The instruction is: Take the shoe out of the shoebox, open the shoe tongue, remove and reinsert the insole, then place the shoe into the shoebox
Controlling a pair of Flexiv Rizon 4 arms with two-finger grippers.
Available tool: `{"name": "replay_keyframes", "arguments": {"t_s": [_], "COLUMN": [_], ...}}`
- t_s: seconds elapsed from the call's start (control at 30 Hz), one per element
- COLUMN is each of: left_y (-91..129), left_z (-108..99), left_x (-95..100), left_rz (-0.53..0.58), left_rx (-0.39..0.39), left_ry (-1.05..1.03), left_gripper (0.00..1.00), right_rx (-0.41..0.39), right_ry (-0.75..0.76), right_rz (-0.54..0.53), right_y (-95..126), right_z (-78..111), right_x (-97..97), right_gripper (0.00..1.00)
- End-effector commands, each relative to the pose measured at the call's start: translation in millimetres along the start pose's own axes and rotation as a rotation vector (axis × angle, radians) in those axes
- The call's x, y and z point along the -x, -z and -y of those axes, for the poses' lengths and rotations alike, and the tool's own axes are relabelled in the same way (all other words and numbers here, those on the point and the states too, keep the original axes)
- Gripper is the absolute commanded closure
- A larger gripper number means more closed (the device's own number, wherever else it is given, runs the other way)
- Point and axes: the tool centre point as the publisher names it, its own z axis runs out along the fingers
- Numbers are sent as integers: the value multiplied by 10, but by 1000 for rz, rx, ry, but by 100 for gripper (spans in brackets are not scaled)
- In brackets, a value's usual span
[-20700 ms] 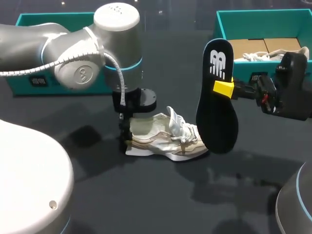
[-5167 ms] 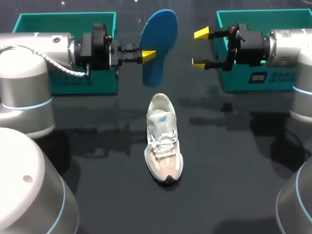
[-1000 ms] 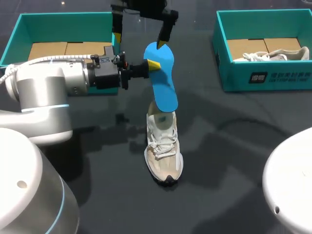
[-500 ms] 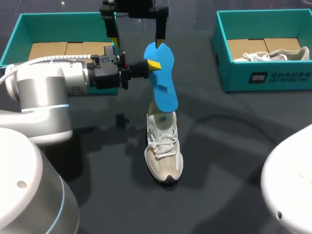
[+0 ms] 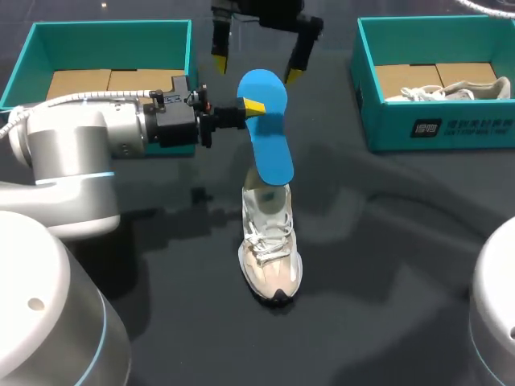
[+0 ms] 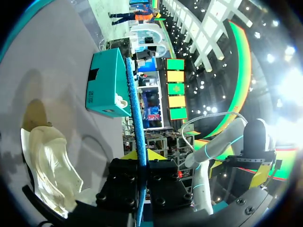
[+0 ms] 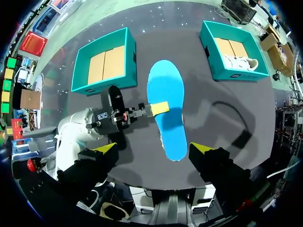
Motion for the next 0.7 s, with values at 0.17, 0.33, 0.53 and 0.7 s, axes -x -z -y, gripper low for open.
{"name": "replay_keyframes", "arguments": {"t_s": [0.17, 0.33, 0.53, 0.7], "left_y": [-6, -6, -6, -6], "left_z": [-2, -2, -2, -2], "left_x": [0, 0, 0, 0], "left_rz": [3, 3, 3, 3], "left_rx": [0, 0, 0, 0], "left_ry": [0, 0, 0, 0], "left_gripper": [100, 100, 100, 100], "right_rx": [-46, -74, -125, -138], "right_ry": [-7, -26, -37, -42], "right_rz": [-445, -525, -602, -707], "right_y": [-127, -170, -286, -359], "right_z": [-39, -63, -62, -35], "right_x": [184, 230, 364, 521], "right_gripper": [0, 0, 0, 0]}}
